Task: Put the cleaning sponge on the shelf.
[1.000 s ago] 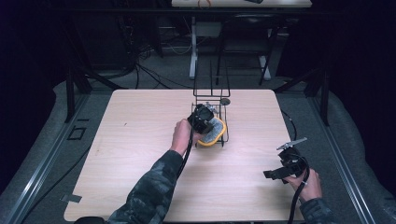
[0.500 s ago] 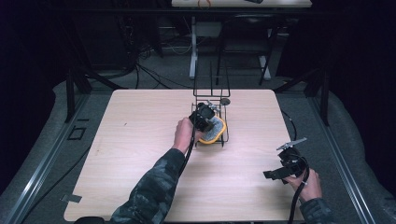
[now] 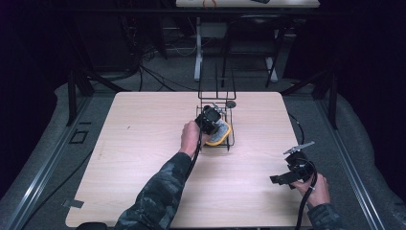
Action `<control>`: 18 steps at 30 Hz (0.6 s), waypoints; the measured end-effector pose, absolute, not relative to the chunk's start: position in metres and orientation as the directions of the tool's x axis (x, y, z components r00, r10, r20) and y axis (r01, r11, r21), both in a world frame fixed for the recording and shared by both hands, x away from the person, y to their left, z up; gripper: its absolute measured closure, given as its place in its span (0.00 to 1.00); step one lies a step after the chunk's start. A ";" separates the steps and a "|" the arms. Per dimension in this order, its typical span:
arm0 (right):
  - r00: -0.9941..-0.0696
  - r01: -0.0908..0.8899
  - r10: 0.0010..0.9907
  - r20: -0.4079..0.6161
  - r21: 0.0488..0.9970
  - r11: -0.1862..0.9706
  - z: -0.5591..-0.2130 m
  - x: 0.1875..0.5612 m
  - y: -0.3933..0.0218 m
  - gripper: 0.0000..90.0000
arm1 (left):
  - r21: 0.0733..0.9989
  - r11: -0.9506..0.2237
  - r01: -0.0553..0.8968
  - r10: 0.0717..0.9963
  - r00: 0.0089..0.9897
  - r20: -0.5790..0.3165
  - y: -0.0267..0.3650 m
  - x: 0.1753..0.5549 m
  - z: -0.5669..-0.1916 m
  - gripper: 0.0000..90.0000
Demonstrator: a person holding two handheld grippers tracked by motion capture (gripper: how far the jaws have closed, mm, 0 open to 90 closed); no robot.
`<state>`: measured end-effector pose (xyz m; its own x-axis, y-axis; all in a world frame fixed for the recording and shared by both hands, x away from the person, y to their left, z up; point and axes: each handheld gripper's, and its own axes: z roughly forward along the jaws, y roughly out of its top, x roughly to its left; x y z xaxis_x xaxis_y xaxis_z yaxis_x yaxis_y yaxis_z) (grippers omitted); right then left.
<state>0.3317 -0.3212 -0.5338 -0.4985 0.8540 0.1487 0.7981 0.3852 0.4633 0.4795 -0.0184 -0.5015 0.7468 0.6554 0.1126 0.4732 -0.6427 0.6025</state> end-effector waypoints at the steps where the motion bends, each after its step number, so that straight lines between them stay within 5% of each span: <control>1: -0.499 0.797 0.854 0.145 0.463 0.387 -0.534 0.332 -0.322 0.03 | 0.602 -0.641 0.476 0.658 0.745 0.112 -0.018 0.480 -0.503 0.96; 8: -0.495 0.801 0.855 0.152 0.460 0.382 -0.534 0.331 -0.321 0.03 | 0.616 -0.622 0.483 0.667 0.739 0.095 -0.017 0.481 -0.504 0.89; 18: -0.493 0.802 0.856 0.153 0.462 0.379 -0.534 0.331 -0.322 0.03 | 0.608 -0.584 0.538 0.689 0.724 0.021 -0.005 0.477 -0.499 0.48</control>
